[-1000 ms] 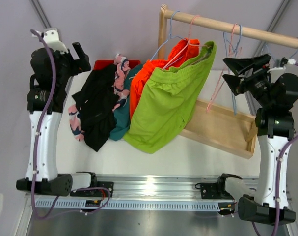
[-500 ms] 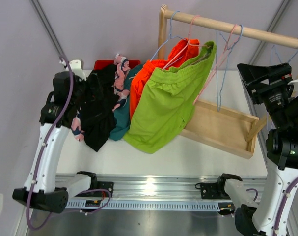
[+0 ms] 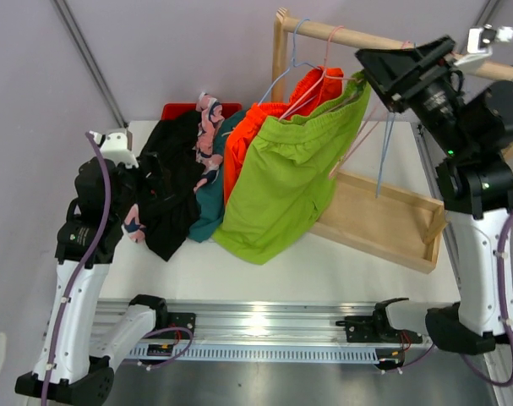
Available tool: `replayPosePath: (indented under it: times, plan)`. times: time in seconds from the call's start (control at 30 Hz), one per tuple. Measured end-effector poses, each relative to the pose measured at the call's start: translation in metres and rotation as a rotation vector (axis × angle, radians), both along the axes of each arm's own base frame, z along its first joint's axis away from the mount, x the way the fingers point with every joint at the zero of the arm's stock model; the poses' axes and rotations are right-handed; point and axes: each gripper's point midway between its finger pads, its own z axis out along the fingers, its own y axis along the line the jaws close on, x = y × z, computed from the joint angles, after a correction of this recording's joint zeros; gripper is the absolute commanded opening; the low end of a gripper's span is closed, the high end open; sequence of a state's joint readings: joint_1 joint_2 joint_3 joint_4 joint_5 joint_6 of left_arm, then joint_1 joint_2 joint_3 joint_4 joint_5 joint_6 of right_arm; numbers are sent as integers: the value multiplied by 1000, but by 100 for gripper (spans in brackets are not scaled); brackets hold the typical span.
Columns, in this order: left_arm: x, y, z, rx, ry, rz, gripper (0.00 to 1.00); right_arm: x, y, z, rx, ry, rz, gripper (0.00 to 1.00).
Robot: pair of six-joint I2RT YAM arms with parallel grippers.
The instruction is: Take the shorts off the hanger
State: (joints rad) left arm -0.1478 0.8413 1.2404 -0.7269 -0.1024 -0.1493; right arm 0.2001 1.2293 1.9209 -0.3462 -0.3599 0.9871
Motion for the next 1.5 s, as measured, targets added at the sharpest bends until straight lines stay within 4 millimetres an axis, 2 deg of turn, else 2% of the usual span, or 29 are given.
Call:
replayPosePath:
  times: [0.07, 0.2, 0.27, 0.43, 0.53, 0.73, 0.8, 0.87, 0.9, 0.93, 0.97, 1.0, 1.03, 1.07, 1.3, 1.5]
  plan:
    - [1, 0, -6, 2, 14, 0, 99, 12, 18, -3, -21, 7, 14, 83]
    - [1, 0, -15, 6, 36, 0, 99, 35, 44, -45, -81, 102, -13, 82]
    - [1, -1, -14, 3, 31, -1, 99, 46, 48, -71, -112, 157, -40, 79]
    - [0, -3, -19, -10, 20, -7, 99, 71, 53, -118, -156, 259, -102, 77]
    - [0, -4, -28, -15, 33, -10, 99, 85, 62, -134, -171, 291, -122, 75]
    - [4, -7, -43, -22, 54, -14, 99, 111, 84, -154, -184, 310, -137, 72]
    - [4, -8, -47, -23, 61, -15, 99, 121, 94, -161, -190, 318, -138, 67]
    - [4, -9, -50, -28, 65, -20, 100, 131, 103, -170, -199, 327, -140, 57]
    - [4, -10, -51, -29, 66, -22, 99, 135, 105, -173, -203, 330, -143, 51]
    - [4, -10, -53, -31, 65, -25, 99, 139, 108, -177, -208, 334, -147, 35]
    - [4, -11, -54, -31, 64, -26, 99, 142, 111, -181, -212, 336, -150, 25]
    - [4, -11, -54, -32, 62, -28, 99, 144, 113, -178, -201, 328, -151, 17]
    - [3, -11, -55, -33, 60, -30, 99, 144, 114, -175, -194, 319, -153, 6]
    - [3, -12, -55, -33, 57, -31, 99, 144, 114, -175, -191, 322, -156, 3]
    - [1, -14, -54, -35, 41, -43, 99, 138, 110, -177, -190, 350, -178, 2]
    - [2, -19, -50, -35, 41, -58, 99, 115, 95, -160, -183, 343, -184, 3]
